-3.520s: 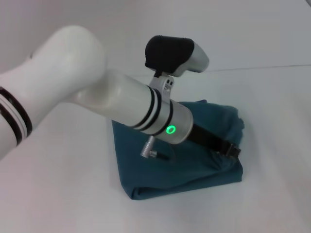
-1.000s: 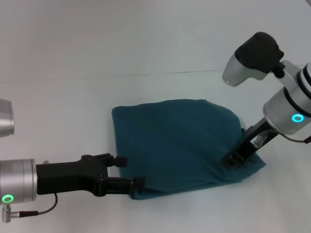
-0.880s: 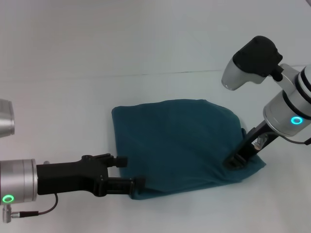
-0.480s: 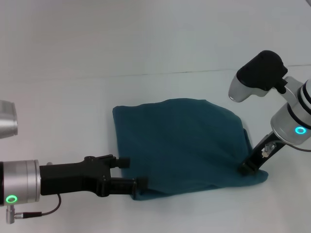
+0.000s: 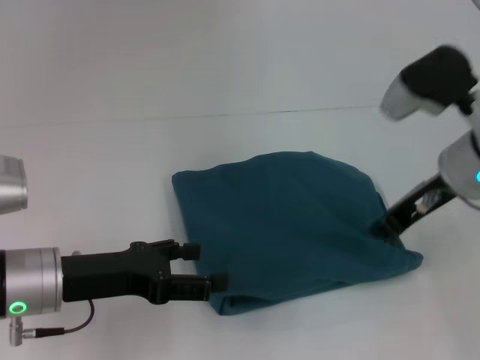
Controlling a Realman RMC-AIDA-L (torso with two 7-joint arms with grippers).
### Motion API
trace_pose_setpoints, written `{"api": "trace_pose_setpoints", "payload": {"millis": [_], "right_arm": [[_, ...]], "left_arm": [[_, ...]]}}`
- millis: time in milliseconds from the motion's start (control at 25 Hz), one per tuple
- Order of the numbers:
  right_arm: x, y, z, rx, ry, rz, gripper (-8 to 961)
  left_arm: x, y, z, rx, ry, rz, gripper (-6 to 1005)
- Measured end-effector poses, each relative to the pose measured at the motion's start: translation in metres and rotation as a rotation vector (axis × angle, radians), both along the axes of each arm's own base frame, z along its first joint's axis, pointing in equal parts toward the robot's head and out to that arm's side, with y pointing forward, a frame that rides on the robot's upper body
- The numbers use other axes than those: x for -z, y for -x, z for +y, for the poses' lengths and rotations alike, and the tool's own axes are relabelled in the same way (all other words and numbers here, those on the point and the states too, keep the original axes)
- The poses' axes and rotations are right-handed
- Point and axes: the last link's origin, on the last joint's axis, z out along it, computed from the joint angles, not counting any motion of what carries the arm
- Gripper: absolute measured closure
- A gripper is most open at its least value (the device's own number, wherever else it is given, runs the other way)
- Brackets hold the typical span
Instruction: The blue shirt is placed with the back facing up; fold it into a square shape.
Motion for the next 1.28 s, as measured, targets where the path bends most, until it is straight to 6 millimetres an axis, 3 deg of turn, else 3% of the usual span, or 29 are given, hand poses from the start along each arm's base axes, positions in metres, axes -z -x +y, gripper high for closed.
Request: {"api": "trace_pose_setpoints", "payload": {"millis": [160,280,560,720,880,1160,1280], "right_arm": [[-0.022,0.002,0.008,-0.009,-0.096,0.044,920],[-0.027,-0.002,0.019,-0.015,-0.166,0.056,913],[-0.002,-0.012,0.045,-0.042,-0.225,0.067,896],[0.001,-0.013,0.046,-0.055,-0.229,0.069,886],[-0.011,-0.010,0.033,-0.098,-0.210,0.131,876],[-0.041,-0.012,-0.030,-0.254,-0.063,0.348,859],[-0.045,-0.019,-0.045,-0.282,-0.023,0.392,852]], "left_arm": [[-0.001,0.000,0.001,0.002,-0.003,-0.001,62],[-0.001,-0.002,0.002,0.011,-0.008,0.001,63],[-0.001,-0.004,0.003,0.040,-0.019,0.005,64],[-0.002,-0.001,0.001,0.050,-0.025,0.000,65],[-0.013,0.000,-0.005,0.086,-0.034,-0.045,66],[-0.044,0.012,-0.007,0.073,-0.044,-0.073,86],[-0.049,0.015,-0.012,0.090,-0.021,-0.060,95]]}}
